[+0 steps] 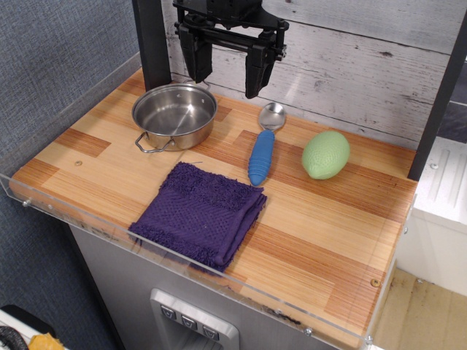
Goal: Place the lime on the purple towel.
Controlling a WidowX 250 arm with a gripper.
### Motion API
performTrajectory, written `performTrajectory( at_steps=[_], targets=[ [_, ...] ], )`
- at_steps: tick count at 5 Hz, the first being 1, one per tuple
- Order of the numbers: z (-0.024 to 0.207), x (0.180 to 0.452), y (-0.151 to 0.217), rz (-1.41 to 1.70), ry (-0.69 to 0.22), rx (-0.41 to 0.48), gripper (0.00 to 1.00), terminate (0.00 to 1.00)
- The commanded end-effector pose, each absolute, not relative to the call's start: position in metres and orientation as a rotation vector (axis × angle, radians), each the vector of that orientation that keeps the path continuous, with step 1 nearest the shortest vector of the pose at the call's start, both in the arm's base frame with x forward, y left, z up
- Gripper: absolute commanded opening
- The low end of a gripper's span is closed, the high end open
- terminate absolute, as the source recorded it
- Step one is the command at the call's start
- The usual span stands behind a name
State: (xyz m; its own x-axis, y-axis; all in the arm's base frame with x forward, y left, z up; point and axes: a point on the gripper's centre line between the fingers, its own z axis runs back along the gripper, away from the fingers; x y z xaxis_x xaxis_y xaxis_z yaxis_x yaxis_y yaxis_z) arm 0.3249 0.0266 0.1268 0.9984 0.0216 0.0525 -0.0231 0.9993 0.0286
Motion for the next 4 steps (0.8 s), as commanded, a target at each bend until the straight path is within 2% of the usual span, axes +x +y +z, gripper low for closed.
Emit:
performTrajectory(
  at_steps=[1, 2, 4],
  targets=[
    [0.127, 0.325, 0.027, 0.022, -0.052, 0.029, 1.0, 0.0],
    [0.123, 0.326, 0.011, -0.072, -0.162, -0.019, 1.0, 0.0],
    [0.109, 0.342, -0.039, -0.22, -0.223, -0.023, 1.0, 0.0]
  ],
)
